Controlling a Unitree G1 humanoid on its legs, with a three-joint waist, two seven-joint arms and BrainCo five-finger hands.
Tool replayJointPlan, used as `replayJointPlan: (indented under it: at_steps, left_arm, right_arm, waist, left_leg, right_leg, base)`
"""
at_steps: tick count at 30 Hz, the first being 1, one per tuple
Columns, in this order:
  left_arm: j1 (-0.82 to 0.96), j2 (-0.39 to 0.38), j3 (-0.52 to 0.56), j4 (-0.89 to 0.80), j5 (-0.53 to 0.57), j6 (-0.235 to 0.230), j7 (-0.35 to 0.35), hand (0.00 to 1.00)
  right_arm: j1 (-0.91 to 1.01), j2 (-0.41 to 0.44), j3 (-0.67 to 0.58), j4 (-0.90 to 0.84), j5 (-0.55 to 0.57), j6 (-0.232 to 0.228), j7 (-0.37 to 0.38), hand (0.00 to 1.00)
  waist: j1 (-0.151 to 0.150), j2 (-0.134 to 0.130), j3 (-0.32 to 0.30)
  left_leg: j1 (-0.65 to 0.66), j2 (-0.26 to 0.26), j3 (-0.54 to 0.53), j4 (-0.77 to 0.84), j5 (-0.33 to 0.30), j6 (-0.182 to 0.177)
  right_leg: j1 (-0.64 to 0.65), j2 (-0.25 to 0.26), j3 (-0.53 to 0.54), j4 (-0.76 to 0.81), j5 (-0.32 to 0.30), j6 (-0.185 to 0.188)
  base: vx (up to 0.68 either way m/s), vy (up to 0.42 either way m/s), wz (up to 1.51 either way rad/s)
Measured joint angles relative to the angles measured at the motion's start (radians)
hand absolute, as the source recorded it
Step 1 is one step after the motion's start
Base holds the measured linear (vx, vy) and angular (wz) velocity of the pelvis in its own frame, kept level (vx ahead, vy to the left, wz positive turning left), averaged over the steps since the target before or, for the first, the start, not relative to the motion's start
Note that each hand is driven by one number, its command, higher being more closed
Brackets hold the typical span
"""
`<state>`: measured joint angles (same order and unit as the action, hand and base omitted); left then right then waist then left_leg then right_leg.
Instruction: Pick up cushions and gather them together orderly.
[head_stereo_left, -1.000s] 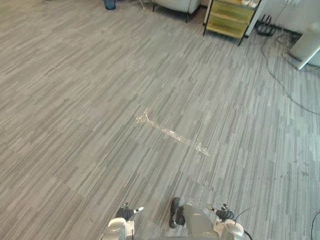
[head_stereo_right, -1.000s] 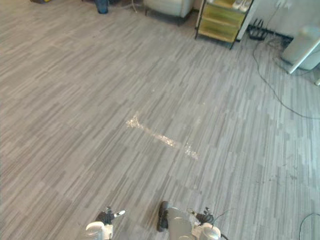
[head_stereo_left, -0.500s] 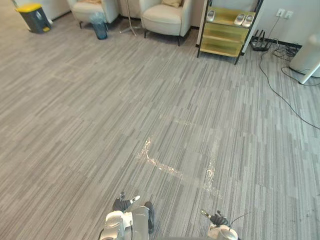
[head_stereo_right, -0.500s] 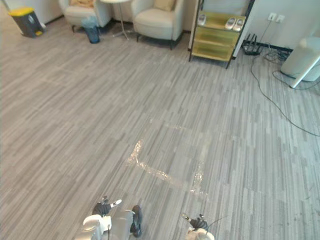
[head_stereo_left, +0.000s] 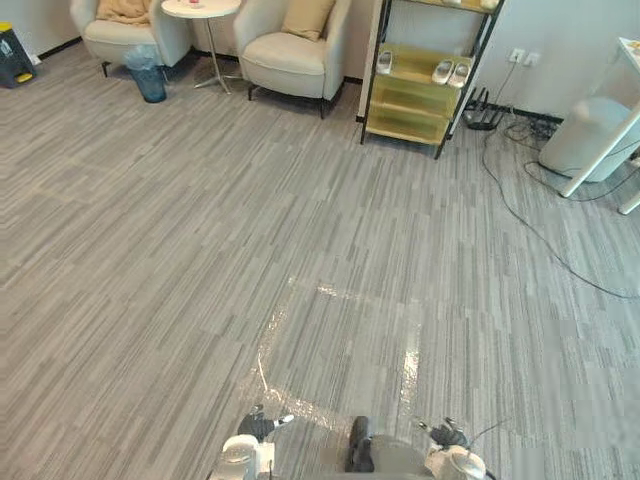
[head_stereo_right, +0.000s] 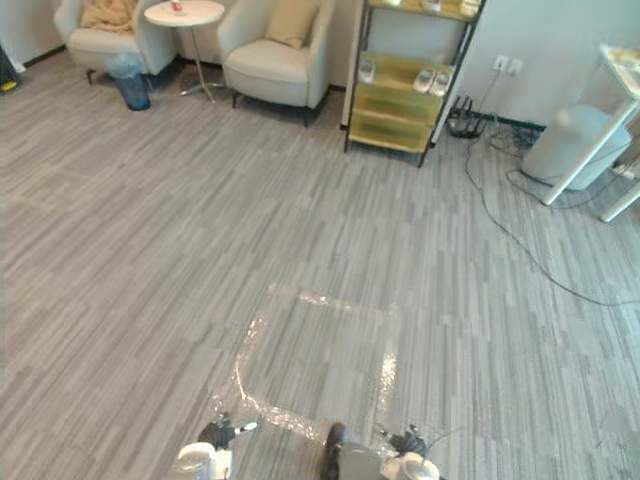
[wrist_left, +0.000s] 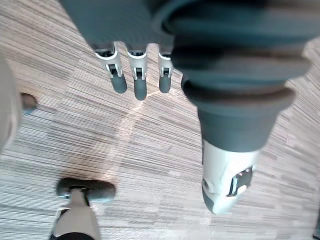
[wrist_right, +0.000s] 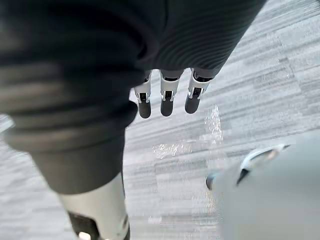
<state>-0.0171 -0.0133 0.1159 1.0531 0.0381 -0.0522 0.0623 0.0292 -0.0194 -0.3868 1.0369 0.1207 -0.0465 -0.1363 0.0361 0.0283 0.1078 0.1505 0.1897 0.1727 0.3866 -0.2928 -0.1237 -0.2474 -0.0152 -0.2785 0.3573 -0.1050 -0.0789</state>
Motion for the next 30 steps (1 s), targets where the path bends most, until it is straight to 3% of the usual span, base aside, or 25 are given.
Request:
replayJointPlan:
  at_steps: [1, 3, 4, 6, 8, 10, 11, 13, 14, 16, 18, 20, 21, 23, 25, 27, 28, 29, 30]
  left_arm:
    - [0.001, -0.002, 0.011, -0.002, 0.0, 0.0, 0.0, 0.0]
    - [0.009, -0.016, 0.045, -0.026, -0.002, 0.001, -0.001, 0.0]
    - [0.014, -0.019, 0.051, -0.046, -0.002, -0.001, -0.002, 0.0]
    - [0.017, -0.012, 0.048, -0.077, -0.002, -0.002, -0.001, 0.0]
    - [0.03, -0.007, 0.041, -0.106, -0.003, -0.008, -0.002, 0.0]
    - [0.033, -0.009, 0.043, -0.122, -0.003, -0.01, 0.0, 0.0]
    - [0.034, -0.009, 0.043, -0.121, -0.003, -0.01, -0.001, 0.0]
    - [0.036, -0.006, 0.029, -0.119, -0.003, -0.013, -0.004, 0.0]
    - [0.04, 0.001, 0.02, -0.115, -0.003, -0.017, -0.005, 0.0]
    - [0.036, 0.022, 0.025, -0.108, -0.002, -0.017, -0.006, 0.0]
    - [0.035, 0.023, 0.023, -0.106, -0.002, -0.018, -0.006, 0.0]
    - [0.031, 0.022, 0.022, -0.093, -0.001, -0.013, -0.007, 0.0]
    - [0.029, 0.02, 0.022, -0.086, -0.001, -0.006, -0.007, 0.0]
    - [0.031, 0.021, 0.022, -0.075, -0.002, -0.005, -0.006, 0.0]
    - [0.026, 0.015, 0.022, -0.058, -0.003, -0.003, -0.006, 0.0]
    - [0.026, 0.003, 0.023, -0.056, -0.003, -0.002, -0.006, 0.0]
    - [0.028, 0.0, 0.024, -0.055, -0.003, -0.002, -0.006, 0.0]
    - [0.032, 0.001, 0.026, -0.055, -0.001, -0.003, -0.006, 0.0]
    - [0.034, 0.005, 0.047, -0.058, -0.001, -0.003, -0.006, 0.0]
  right_arm:
    - [0.004, 0.001, -0.002, -0.001, 0.0, -0.001, -0.001, 0.0]
    - [0.02, 0.004, 0.001, -0.003, 0.001, 0.001, -0.002, 0.0]
    - [0.023, 0.002, 0.006, -0.007, 0.002, 0.001, -0.005, 0.0]
    - [0.031, 0.005, 0.019, -0.007, 0.01, 0.002, -0.008, 0.0]
    - [0.031, 0.004, 0.036, -0.007, 0.014, 0.007, -0.014, 0.0]
    - [0.029, 0.005, 0.036, -0.009, 0.021, 0.007, -0.018, 0.0]
    - [0.028, 0.005, 0.036, -0.012, 0.036, 0.007, -0.018, 0.0]
    - [0.023, 0.006, 0.036, -0.007, 0.035, 0.007, -0.018, 0.0]
    - [0.017, 0.012, 0.038, 0.003, 0.035, 0.009, -0.018, 0.0]
    - [0.013, 0.042, 0.058, -0.002, 0.032, 0.007, -0.015, 0.0]
    - [0.013, 0.054, 0.08, -0.002, 0.017, 0.009, -0.004, 0.0]
    - [0.015, 0.058, 0.083, -0.014, -0.004, 0.008, 0.004, 0.0]
    - [0.025, 0.056, 0.083, -0.04, -0.004, 0.007, 0.009, 0.0]
    - [0.033, 0.051, 0.081, -0.049, -0.005, 0.001, 0.011, 0.0]
    - [0.035, 0.049, 0.074, -0.049, -0.005, 0.0, 0.012, 0.0]
    - [0.033, 0.045, 0.072, -0.053, -0.004, -0.004, 0.014, 0.0]
    - [0.033, 0.043, 0.072, -0.059, -0.004, -0.003, 0.015, 0.0]
    - [0.035, 0.043, 0.073, -0.061, -0.005, -0.003, 0.014, 0.0]
    - [0.046, 0.051, 0.074, -0.053, -0.004, -0.002, 0.011, 0.0]
  waist:
    - [-0.001, 0.001, 0.001]
    - [0.004, 0.013, 0.013]
    - [0.017, 0.013, 0.027]
    - [0.025, 0.004, 0.032]
    - [0.029, 0.001, 0.03]
    - [0.038, 0.001, 0.03]
    - [0.042, 0.003, 0.028]
    - [0.064, -0.001, 0.022]
    - [0.08, -0.014, 0.009]
    - [0.075, -0.048, -0.007]
    - [0.082, -0.057, -0.011]
    - [0.077, -0.058, -0.01]
    - [0.076, -0.056, -0.009]
    - [0.074, -0.049, -0.009]
    - [0.06, -0.053, -0.011]
    - [0.047, -0.048, -0.01]
    - [0.044, -0.045, -0.011]
    - [0.043, -0.049, -0.013]
    - [0.042, -0.077, -0.022]
  left_leg:
    - [-0.026, 0.009, -0.012, 0.068, 0.007, 0.011]
    - [-0.179, 0.053, -0.096, 0.444, 0.118, 0.103]
    - [-0.265, 0.068, -0.13, 0.633, 0.114, 0.115]
    - [-0.376, 0.045, -0.155, 0.721, 0.089, 0.087]
    - [-0.472, 0.021, -0.112, 0.632, 0.066, 0.082]
    - [-0.497, -0.011, -0.043, 0.417, 0.056, 0.078]
    - [-0.491, -0.049, -0.021, 0.232, 0.068, 0.079]
    - [-0.459, -0.106, -0.033, -0.04, 0.185, 0.093]
    - [-0.444, -0.133, -0.054, -0.059, 0.264, 0.126]
    - [-0.445, -0.165, -0.025, -0.029, 0.226, 0.147]
    - [-0.407, -0.177, 0.001, -0.01, 0.158, 0.155]
    - [-0.344, -0.195, 0.004, -0.031, 0.122, 0.161]
    - [-0.279, -0.207, 0.001, -0.041, 0.085, 0.165]
    - [-0.19, -0.212, -0.007, -0.063, 0.053, 0.163]
    - [-0.109, -0.207, -0.048, -0.121, 0.052, 0.162]
    - [-0.059, -0.18, -0.08, -0.164, 0.05, 0.155]
    - [-0.046, -0.165, -0.1, -0.172, 0.042, 0.14]
    - [-0.04, -0.157, -0.107, -0.172, 0.031, 0.116]
    - [-0.034, -0.169, -0.125, -0.168, 0.013, 0.09]
  right_leg:
    - [0.012, 0.006, -0.002, -0.001, -0.009, -0.002]
    - [0.102, 0.041, -0.001, -0.035, -0.041, -0.025]
    - [0.16, 0.066, 0.015, -0.049, -0.068, -0.041]
    - [0.225, 0.07, 0.032, -0.066, -0.11, -0.051]
    - [0.288, 0.07, 0.055, -0.108, -0.129, -0.039]
    - [0.335, 0.063, 0.076, -0.138, -0.134, -0.013]
    - [0.361, 0.058, 0.088, -0.158, -0.143, -0.002]
    - [0.386, 0.051, 0.124, -0.182, -0.166, 0.024]
    - [0.396, 0.04, 0.162, -0.192, -0.18, 0.042]
    - [0.405, -0.004, 0.187, -0.173, -0.197, 0.063]
    - [0.349, -0.029, 0.226, 0.008, -0.206, 0.084]
    - [0.269, -0.054, 0.233, 0.249, -0.179, 0.157]
    - [0.189, -0.08, 0.232, 0.464, -0.167, 0.19]
    - [0.127, -0.103, 0.205, 0.566, -0.196, 0.18]
    - [0.082, -0.111, 0.166, 0.499, -0.238, 0.146]
    - [0.032, -0.099, 0.168, 0.356, -0.24, 0.14]
    - [0.021, -0.081, 0.186, 0.253, -0.22, 0.134]
    - [0.024, -0.071, 0.21, 0.14, -0.162, 0.118]
    - [0.016, -0.081, 0.232, 0.046, -0.029, 0.107]
  base:
    - [0.41, -0.252, -0.05]
    - [0.3, -0.154, -0.13]
    - [0.33, -0.103, -0.3]
    - [0.36, -0.112, -0.27]
    - [0.28, -0.068, -0.27]
    - [0.35, 0.019, -0.28]
    - [0.4, 0.07, -0.27]
    - [0.47, 0.142, -0.5]
    - [0.59, 0.177, -0.57]
    - [0.55, 0.134, -0.31]
    - [0.51, 0.174, -0.21]
    - [0.4, 0.144, -0.09]
    - [0.43, 0.114, -0.03]
    - [0.46, 0.063, 0.16]
    - [0.41, -0.035, 0.53]
    - [0.36, -0.118, 0.63]
    - [0.44, -0.186, 0.61]
    - [0.36, -0.174, 0.55]
    - [0.38, -0.205, 0.46]
